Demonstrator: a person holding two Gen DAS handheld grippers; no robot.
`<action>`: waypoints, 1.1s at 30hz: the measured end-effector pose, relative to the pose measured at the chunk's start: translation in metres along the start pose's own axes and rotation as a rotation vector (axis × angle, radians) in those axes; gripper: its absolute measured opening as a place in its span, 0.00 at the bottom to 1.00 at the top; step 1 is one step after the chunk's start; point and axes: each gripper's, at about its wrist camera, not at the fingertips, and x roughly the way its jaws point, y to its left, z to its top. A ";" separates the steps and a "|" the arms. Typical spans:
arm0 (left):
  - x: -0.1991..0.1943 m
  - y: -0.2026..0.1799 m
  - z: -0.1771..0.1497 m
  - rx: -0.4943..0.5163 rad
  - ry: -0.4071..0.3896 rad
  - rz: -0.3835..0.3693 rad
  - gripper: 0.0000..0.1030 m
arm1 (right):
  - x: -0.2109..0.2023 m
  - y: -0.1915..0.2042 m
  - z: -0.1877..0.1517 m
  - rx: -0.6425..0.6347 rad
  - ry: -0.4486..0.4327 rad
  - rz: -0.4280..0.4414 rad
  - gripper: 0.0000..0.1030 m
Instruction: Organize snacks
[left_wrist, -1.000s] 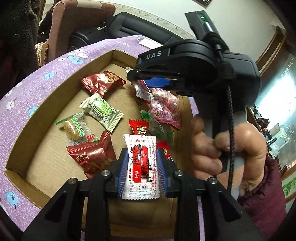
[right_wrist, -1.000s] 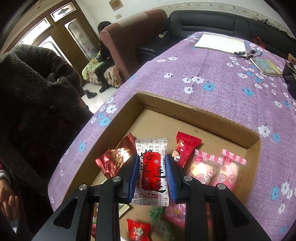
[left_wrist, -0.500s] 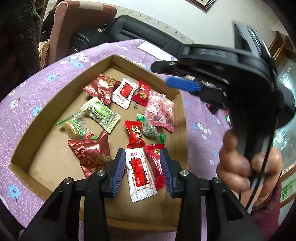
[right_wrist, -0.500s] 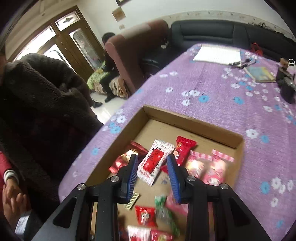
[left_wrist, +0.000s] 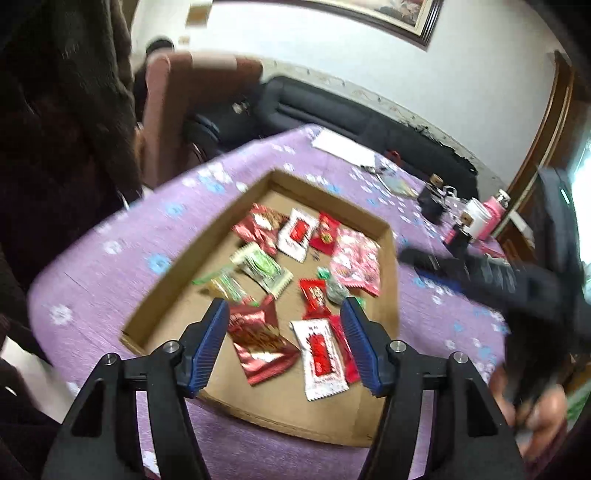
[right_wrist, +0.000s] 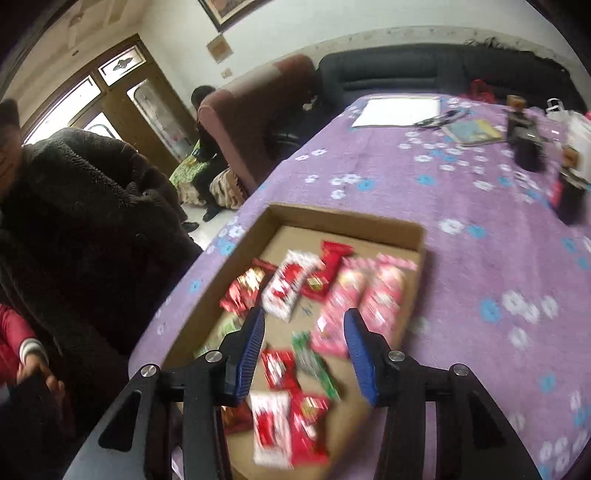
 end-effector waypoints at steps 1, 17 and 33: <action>-0.001 -0.002 0.000 0.010 -0.007 0.013 0.60 | -0.006 -0.004 -0.007 0.005 -0.009 -0.011 0.46; -0.013 -0.048 -0.017 0.158 -0.022 0.134 0.69 | -0.058 -0.021 -0.088 -0.027 -0.114 -0.200 0.50; -0.025 -0.065 -0.024 0.194 -0.084 0.198 0.69 | -0.074 -0.014 -0.106 -0.074 -0.151 -0.226 0.55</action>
